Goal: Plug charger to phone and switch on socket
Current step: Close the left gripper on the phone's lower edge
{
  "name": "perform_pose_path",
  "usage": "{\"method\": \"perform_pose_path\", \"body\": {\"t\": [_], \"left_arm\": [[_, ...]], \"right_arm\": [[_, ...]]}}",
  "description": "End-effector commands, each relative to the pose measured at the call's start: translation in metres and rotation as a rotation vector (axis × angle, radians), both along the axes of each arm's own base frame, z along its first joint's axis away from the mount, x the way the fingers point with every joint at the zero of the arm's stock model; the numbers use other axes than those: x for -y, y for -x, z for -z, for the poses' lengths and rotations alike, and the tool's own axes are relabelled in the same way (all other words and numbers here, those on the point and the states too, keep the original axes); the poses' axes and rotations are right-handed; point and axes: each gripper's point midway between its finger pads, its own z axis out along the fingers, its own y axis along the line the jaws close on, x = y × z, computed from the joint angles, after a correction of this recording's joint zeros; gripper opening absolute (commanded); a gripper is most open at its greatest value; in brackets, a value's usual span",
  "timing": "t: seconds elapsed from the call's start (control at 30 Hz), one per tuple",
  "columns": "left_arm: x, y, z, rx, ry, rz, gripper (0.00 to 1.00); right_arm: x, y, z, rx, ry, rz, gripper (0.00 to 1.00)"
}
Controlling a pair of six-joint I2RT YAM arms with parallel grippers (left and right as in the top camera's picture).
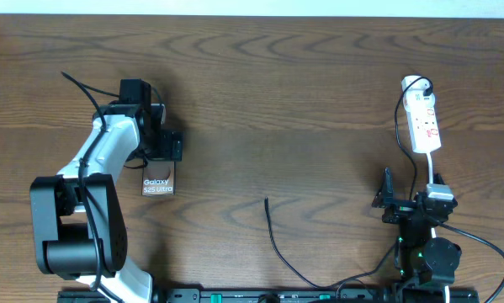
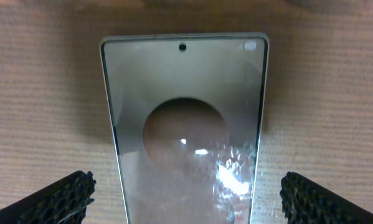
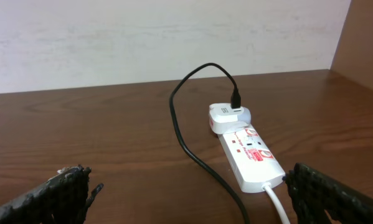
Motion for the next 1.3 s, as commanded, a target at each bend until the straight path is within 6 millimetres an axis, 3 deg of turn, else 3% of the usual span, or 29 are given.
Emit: {"method": "perform_pose_path", "body": {"t": [0.0, 0.37, 1.27], "left_arm": [[-0.004, 0.002, 0.003, -0.005, -0.028, 0.005, 0.98], [-0.003, 0.017, 0.018, -0.037, -0.027, 0.005, 0.98], [-0.003, 0.019, 0.029, -0.019, -0.026, 0.005, 0.98]], "right_arm": [[0.000, 0.000, 0.000, 0.001, -0.012, 0.003, 0.99], [0.000, 0.000, 0.000, 0.001, -0.012, 0.003, 0.99], [0.000, 0.000, 0.000, 0.001, -0.012, 0.003, 0.99]]}}
